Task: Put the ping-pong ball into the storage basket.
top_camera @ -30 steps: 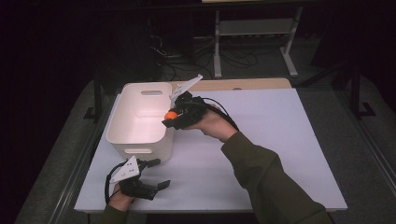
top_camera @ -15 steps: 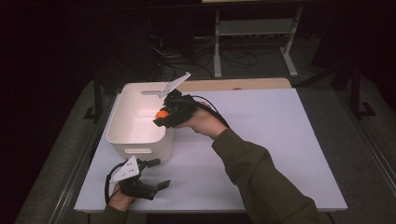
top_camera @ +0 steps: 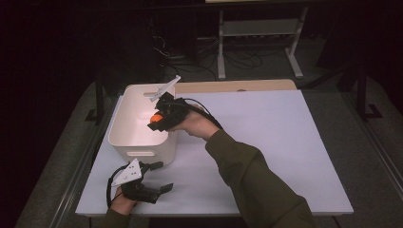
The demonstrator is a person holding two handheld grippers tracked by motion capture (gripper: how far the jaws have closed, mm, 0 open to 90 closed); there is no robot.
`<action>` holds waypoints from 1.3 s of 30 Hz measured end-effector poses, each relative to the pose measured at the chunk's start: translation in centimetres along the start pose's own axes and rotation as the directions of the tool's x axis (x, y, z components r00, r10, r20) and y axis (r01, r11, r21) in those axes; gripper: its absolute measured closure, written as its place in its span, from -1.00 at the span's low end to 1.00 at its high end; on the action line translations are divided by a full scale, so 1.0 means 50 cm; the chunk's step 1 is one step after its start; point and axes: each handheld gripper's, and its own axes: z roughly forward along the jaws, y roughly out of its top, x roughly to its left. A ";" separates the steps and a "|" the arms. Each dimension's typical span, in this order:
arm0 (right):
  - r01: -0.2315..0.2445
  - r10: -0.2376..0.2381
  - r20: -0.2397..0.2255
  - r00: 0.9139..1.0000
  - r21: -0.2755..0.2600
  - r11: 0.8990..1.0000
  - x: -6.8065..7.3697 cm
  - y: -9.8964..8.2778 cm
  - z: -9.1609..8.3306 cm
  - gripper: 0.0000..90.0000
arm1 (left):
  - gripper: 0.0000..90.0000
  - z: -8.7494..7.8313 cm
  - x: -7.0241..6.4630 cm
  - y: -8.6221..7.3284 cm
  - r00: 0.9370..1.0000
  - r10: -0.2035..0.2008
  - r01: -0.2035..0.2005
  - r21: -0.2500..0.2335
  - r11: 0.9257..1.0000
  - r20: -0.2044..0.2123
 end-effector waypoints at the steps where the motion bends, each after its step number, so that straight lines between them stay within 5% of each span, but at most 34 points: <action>1: 0.002 -0.002 -0.003 1.000 0.003 1.000 0.000 0.000 0.005 0.10 | -0.69 0.000 -0.001 0.000 1.000 -0.002 0.002 0.000 1.000 0.001; 23: 0.031 -0.028 -0.025 0.999 0.097 0.995 0.012 0.007 0.059 0.08 | -0.69 0.000 -0.001 0.000 1.000 -0.002 0.002 -0.002 1.000 0.001; 39: 0.011 -0.010 -0.009 1.000 0.062 0.998 0.006 0.009 0.026 -0.08 | -0.69 -0.001 -0.001 0.000 1.000 0.003 -0.003 -0.003 1.000 -0.002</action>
